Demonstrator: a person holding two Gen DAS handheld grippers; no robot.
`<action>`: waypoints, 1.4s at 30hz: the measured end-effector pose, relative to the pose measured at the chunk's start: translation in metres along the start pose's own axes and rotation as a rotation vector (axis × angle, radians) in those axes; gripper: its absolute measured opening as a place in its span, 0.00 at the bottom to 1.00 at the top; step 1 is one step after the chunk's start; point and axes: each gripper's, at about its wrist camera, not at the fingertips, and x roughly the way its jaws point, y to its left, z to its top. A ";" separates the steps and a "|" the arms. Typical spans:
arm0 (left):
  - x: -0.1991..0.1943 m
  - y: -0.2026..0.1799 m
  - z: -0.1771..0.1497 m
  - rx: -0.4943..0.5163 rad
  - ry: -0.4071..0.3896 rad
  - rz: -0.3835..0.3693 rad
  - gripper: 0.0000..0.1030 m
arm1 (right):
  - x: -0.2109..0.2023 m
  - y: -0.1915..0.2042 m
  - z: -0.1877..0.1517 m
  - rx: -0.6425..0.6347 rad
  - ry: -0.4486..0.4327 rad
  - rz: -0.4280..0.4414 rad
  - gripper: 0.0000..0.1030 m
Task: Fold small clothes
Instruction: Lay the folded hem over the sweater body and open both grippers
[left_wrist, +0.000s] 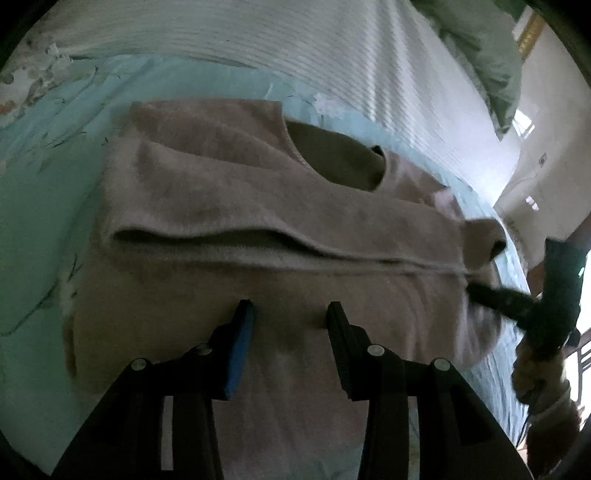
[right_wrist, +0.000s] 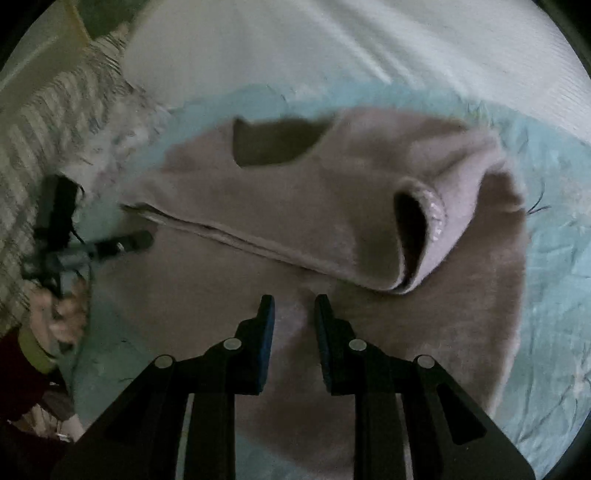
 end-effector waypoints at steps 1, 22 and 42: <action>0.004 0.004 0.006 -0.010 0.010 -0.007 0.39 | 0.002 -0.006 0.006 0.007 -0.006 -0.020 0.20; -0.020 0.089 0.114 -0.197 -0.220 0.282 0.52 | -0.060 -0.107 0.087 0.475 -0.462 -0.227 0.40; -0.095 0.025 -0.054 -0.264 -0.217 0.016 0.55 | -0.079 -0.006 -0.075 0.426 -0.341 0.038 0.47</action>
